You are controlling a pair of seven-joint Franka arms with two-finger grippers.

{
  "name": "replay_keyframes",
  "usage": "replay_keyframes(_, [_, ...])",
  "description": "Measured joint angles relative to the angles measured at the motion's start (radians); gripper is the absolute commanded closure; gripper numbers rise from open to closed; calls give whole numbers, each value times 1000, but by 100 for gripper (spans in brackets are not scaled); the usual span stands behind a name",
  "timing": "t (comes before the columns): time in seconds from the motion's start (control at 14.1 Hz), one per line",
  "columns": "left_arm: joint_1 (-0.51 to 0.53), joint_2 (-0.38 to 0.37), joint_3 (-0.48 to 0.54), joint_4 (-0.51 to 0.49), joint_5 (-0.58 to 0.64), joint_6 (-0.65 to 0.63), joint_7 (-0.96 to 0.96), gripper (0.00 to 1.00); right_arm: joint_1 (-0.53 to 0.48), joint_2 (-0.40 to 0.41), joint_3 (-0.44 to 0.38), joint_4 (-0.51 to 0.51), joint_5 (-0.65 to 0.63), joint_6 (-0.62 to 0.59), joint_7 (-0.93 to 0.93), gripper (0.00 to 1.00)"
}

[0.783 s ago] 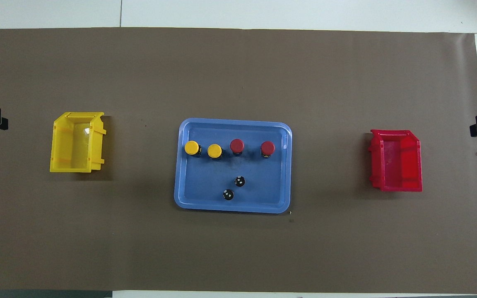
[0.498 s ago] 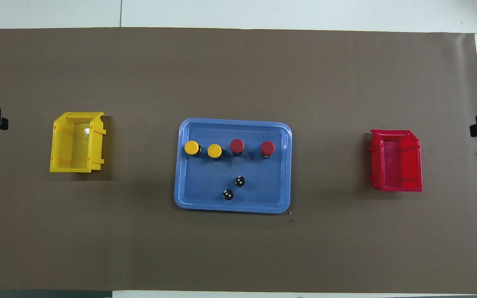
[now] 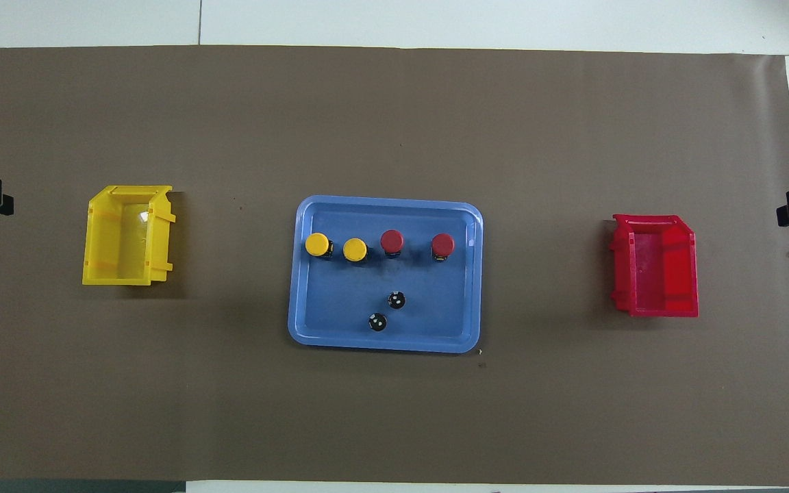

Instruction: Sort red and yellow buttons by color

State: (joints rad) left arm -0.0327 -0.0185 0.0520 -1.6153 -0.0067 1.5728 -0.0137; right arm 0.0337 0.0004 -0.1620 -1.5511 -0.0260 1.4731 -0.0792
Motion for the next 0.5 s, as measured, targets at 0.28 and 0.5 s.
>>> replay_keyframes(0.28, [0, 0, 0, 0, 0, 0, 0, 0, 1, 4, 43, 31, 1, 0, 6, 0])
replay_keyframes(0.5, [0, 0, 0, 0, 0, 0, 0, 0, 10, 28, 135, 61, 1, 0, 97, 0])
